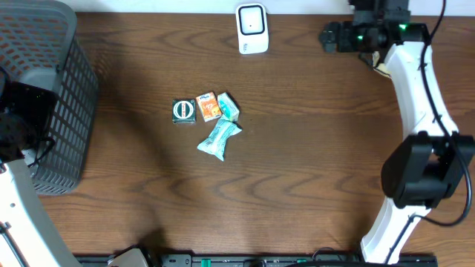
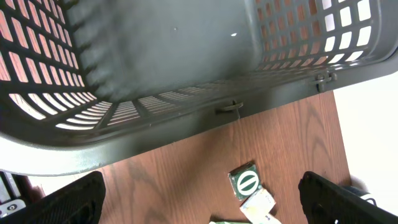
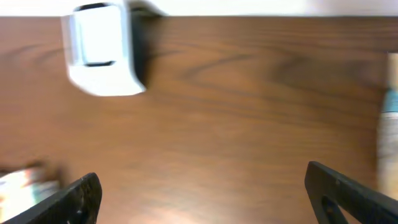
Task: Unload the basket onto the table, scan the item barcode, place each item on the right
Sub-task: 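Carry the snack bag to the back-right corner and release it, then move the right gripper to the white tissue pack and grasp it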
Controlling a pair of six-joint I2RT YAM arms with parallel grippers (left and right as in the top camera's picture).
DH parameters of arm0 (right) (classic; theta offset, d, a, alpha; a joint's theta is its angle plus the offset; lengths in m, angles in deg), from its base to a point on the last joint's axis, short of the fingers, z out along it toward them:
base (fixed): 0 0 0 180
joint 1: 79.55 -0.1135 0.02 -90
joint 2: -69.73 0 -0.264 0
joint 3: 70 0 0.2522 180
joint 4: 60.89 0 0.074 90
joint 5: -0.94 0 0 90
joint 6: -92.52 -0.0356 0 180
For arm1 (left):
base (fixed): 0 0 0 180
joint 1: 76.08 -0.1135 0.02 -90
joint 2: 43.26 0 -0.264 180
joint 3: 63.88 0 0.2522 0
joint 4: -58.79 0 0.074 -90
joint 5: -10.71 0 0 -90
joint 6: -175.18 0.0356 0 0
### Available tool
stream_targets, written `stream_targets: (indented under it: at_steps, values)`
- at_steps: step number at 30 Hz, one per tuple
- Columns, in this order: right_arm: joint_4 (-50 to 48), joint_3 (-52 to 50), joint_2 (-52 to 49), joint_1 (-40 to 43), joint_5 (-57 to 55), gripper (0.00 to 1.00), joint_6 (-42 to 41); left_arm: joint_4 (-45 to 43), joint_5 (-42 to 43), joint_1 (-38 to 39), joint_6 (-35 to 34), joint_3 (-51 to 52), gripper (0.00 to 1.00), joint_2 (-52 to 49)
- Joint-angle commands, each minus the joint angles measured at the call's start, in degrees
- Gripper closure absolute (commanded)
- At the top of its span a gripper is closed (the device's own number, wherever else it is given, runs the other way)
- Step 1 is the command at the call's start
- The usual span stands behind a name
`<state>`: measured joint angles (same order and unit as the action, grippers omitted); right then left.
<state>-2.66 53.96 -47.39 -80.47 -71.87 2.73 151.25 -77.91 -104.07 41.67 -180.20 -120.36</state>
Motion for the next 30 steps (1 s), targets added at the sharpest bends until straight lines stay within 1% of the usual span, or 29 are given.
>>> stream_targets:
  at_steps: [1,3,4,6,8,9,13,15,17,21,24,30]
  values:
    - [4.37,0.33,1.2,-4.26,4.5,0.08,-1.46,0.15,-0.33,-0.22,-0.11,-0.15,0.02,-0.02]
    - [8.44,0.33,0.85,-6.91,5.42,0.15,-1.44,0.15,-0.33,-0.22,-0.09,-0.15,0.02,-0.02]
    - [9.94,0.31,0.7,-8.0,5.46,0.16,-1.44,0.15,-0.33,-0.24,-0.09,-0.15,0.02,-0.02]
    - [12.52,0.26,0.31,-10.62,5.46,0.15,-1.42,0.15,-0.33,-0.22,-0.11,-0.15,0.03,-0.02]
    - [13.55,0.22,-0.35,-13.25,5.4,0.12,-1.42,0.15,-0.33,-0.22,-0.11,-0.15,0.02,-0.02]
    - [13.62,0.11,-0.7,-14.29,5.42,0.11,-1.44,0.15,-0.33,-0.22,-0.11,-0.15,0.02,-0.02]
    - [13.57,-0.48,-2.45,-18.71,5.46,0.17,-1.66,0.15,-0.33,-0.22,-0.11,-0.15,0.02,-0.02]
    - [13.57,-0.48,-4.07,-20.85,5.44,0.17,-3.28,0.15,-0.33,-0.22,-0.09,-0.15,0.02,-0.02]
    - [13.44,-0.48,-5.81,-22.86,5.42,0.2,-4.55,0.15,-0.33,-0.22,-0.09,-0.15,0.02,-0.02]
    - [12.72,-0.48,-8.66,-26.08,5.44,0.23,-5.97,0.15,-0.33,-0.24,-0.09,-0.15,0.02,-0.02]
    - [11.8,-0.48,-10.08,-27.85,5.42,0.31,-5.97,0.15,-0.33,-0.22,-0.11,-0.15,0.02,-0.02]
    - [9.97,-0.48,-10.49,-29.55,3.19,0.34,-6.95,0.15,-0.33,-0.22,-0.11,-0.15,0.02,-0.02]
